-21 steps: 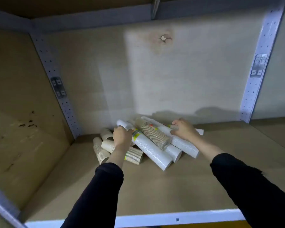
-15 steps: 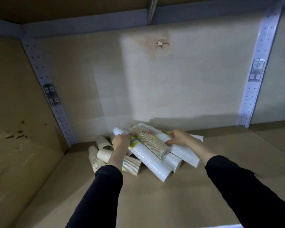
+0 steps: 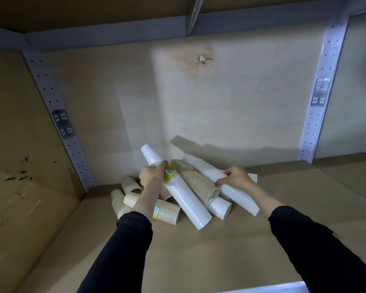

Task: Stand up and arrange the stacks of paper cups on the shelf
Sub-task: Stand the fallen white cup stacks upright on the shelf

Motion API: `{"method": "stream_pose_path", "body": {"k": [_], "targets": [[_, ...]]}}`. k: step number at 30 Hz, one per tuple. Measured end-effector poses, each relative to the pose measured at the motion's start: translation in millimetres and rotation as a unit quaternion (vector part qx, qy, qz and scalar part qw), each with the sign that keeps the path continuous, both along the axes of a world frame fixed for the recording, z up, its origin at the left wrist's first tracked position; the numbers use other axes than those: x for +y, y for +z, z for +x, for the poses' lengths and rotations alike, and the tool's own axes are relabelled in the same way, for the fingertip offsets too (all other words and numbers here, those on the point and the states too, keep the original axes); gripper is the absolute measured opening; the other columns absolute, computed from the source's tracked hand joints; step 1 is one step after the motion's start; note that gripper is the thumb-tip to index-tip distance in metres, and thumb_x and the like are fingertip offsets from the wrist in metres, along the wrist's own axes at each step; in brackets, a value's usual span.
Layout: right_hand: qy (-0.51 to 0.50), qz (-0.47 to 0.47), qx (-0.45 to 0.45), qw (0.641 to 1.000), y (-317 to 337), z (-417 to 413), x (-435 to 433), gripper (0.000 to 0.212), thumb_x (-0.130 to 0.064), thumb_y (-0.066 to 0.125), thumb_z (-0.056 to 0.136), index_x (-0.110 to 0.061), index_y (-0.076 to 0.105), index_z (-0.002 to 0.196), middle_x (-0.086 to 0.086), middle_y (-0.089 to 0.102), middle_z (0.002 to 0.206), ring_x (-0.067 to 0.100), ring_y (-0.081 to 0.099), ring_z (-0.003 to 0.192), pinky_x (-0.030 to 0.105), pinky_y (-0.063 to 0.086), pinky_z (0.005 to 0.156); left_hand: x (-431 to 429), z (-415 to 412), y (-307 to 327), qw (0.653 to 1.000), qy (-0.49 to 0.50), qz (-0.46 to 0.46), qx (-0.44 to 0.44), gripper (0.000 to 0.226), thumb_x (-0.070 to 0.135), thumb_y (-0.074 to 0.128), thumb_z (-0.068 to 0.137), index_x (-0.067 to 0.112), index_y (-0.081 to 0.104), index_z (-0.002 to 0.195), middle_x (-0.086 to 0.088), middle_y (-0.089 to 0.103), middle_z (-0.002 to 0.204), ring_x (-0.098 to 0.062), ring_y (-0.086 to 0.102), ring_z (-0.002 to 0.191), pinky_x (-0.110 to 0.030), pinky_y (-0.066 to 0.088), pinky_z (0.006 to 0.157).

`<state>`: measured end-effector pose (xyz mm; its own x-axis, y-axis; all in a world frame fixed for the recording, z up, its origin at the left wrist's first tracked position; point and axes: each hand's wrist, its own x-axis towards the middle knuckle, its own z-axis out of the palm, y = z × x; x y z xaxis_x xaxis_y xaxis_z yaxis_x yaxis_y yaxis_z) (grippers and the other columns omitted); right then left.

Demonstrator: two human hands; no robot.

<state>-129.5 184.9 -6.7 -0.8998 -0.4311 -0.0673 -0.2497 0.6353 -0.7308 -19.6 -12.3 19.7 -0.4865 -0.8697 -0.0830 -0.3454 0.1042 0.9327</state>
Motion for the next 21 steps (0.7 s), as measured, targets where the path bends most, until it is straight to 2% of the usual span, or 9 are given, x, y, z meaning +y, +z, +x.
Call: {"method": "stream_pose_path", "body": {"k": [1, 2, 4, 6, 9, 12, 16, 18, 21], "targets": [[-0.016, -0.019, 0.004, 1.0, 2, 2, 5, 0.029, -0.019, 0.076, 0.07, 0.0, 0.058, 0.057, 0.002, 0.042, 0.056, 0.013, 0.038, 0.051, 0.018, 0.023, 0.042, 3, 2, 9, 1.0, -0.003, -0.025, 0.01, 0.055, 0.037, 0.071, 0.075, -0.006, 0.064, 0.108, -0.022, 0.066, 0.112, -0.036, 0.063, 0.105, -0.038, 0.052, 0.09], [-0.035, -0.046, 0.01, 0.998, 4, 3, 9, 0.028, -0.019, 0.076, 0.071, 0.007, 0.065, 0.071, 0.005, 0.047, 0.064, 0.015, 0.043, 0.058, 0.02, 0.025, 0.045, 7, 4, 18, 0.999, -0.005, -0.048, 0.024, 0.052, 0.036, 0.071, 0.075, -0.005, 0.064, 0.107, -0.023, 0.066, 0.112, -0.036, 0.063, 0.105, -0.038, 0.051, 0.091], [-0.068, -0.091, 0.021, 0.993, 8, 5, 20, 0.042, -0.02, 0.075, 0.072, 0.012, 0.064, 0.097, 0.012, 0.055, 0.078, 0.019, 0.048, 0.071, 0.022, 0.029, 0.049, 16, 9, 35, 0.995, -0.011, -0.08, 0.056, 0.049, 0.034, 0.071, 0.076, -0.004, 0.064, 0.106, -0.022, 0.067, 0.111, -0.036, 0.063, 0.103, -0.037, 0.05, 0.089], [-0.095, -0.121, 0.043, 0.987, 13, 9, 31, 0.045, -0.02, 0.075, 0.073, 0.009, 0.061, 0.105, 0.02, 0.065, 0.096, 0.024, 0.054, 0.08, 0.025, 0.036, 0.057, 24, 11, 49, 0.991, -0.018, -0.096, 0.089, 0.048, 0.032, 0.071, 0.076, -0.004, 0.063, 0.107, -0.02, 0.067, 0.108, -0.034, 0.064, 0.101, -0.034, 0.049, 0.082], [-0.149, -0.148, 0.098, 0.973, 24, 21, 49, 0.042, -0.018, 0.075, 0.072, 0.003, 0.063, 0.106, 0.019, 0.068, 0.11, 0.029, 0.061, 0.095, 0.028, 0.04, 0.071, 38, 13, 68, 0.983, -0.04, -0.119, 0.138, 0.046, 0.032, 0.071, 0.075, -0.003, 0.063, 0.104, -0.019, 0.069, 0.104, -0.033, 0.065, 0.097, -0.034, 0.05, 0.078], [-0.189, -0.173, 0.123, 0.959, 36, 31, 66, 0.042, -0.017, 0.073, 0.074, 0.001, 0.062, 0.111, 0.017, 0.067, 0.113, 0.03, 0.061, 0.104, 0.023, 0.036, 0.072, 56, 14, 85, 0.974, -0.059, -0.133, 0.175, 0.044, 0.03, 0.07, 0.075, -0.002, 0.063, 0.105, -0.015, 0.068, 0.099, -0.031, 0.065, 0.096, -0.032, 0.05, 0.076], [-0.233, -0.192, 0.139, 0.943, 48, 39, 88, 0.045, -0.016, 0.073, 0.075, 0.002, 0.058, 0.114, 0.018, 0.065, 0.115, 0.031, 0.061, 0.104, 0.023, 0.036, 0.072, 85, 13, 99, 0.957, -0.112, -0.158, 0.215, 0.041, 0.026, 0.071, 0.075, -0.003, 0.063, 0.102, -0.016, 0.07, 0.1, -0.028, 0.065, 0.09, -0.029, 0.049, 0.071], [-0.251, -0.203, 0.151, 0.934, 50, 41, 100, 0.046, -0.014, 0.073, 0.073, 0.004, 0.057, 0.113, 0.018, 0.064, 0.112, 0.032, 0.061, 0.105, 0.024, 0.037, 0.074, 102, 11, 100, 0.95, -0.134, -0.169, 0.225, 0.042, 0.028, 0.072, 0.075, -0.001, 0.062, 0.103, -0.015, 0.069, 0.103, -0.029, 0.065, 0.095, -0.031, 0.051, 0.078], [-0.279, -0.209, 0.175, 0.921, 53, 42, 118, 0.043, -0.011, 0.074, 0.071, 0.006, 0.058, 0.107, 0.019, 0.064, 0.105, 0.031, 0.061, 0.096, 0.024, 0.037, 0.072, 133, 7, 98, 0.946, -0.162, -0.176, 0.221, 0.042, 0.026, 0.072, 0.076, 0.0, 0.06, 0.106, -0.013, 0.066, 0.1, -0.027, 0.062, 0.098, -0.024, 0.039, 0.073]]}}
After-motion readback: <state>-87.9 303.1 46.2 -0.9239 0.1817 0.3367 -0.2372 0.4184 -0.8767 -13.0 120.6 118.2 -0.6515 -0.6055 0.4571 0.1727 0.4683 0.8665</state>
